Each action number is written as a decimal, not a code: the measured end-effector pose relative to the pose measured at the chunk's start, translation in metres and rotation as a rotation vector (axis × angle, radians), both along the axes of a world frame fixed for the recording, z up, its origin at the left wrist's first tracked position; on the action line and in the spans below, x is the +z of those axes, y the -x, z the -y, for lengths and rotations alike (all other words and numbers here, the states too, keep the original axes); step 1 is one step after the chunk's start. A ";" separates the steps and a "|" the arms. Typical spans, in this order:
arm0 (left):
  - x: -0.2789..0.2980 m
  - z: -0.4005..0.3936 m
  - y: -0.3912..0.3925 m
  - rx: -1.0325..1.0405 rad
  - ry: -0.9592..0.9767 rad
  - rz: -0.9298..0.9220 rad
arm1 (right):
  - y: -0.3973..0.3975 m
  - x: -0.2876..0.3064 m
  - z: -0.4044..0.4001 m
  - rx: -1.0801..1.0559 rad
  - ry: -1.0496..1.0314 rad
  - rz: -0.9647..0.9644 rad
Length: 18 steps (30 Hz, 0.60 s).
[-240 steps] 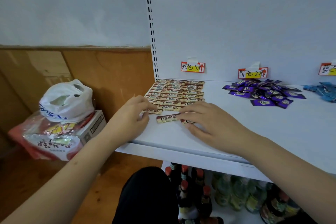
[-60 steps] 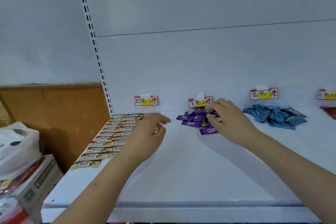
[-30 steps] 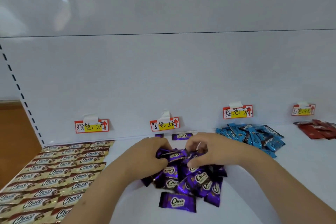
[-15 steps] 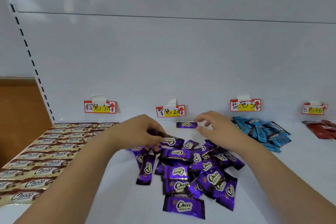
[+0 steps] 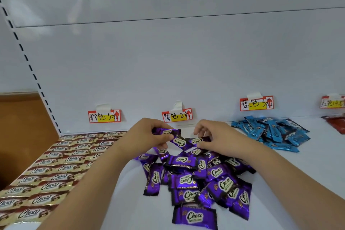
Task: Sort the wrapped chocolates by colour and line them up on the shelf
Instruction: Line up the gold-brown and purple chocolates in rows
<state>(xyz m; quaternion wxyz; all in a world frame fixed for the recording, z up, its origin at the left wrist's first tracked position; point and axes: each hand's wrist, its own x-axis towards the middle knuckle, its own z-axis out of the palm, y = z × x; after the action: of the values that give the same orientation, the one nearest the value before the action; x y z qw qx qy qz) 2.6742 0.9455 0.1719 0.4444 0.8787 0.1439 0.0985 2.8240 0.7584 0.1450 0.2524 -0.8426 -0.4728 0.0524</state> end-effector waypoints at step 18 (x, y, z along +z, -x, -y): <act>-0.013 -0.003 -0.005 0.136 0.062 0.081 | 0.004 0.003 -0.002 -0.095 -0.172 -0.110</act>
<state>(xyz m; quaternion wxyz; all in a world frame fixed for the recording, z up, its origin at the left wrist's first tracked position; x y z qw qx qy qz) 2.6793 0.9489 0.1584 0.4693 0.8479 0.1881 0.1594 2.8198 0.7608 0.1483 0.3515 -0.8352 -0.4205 0.0460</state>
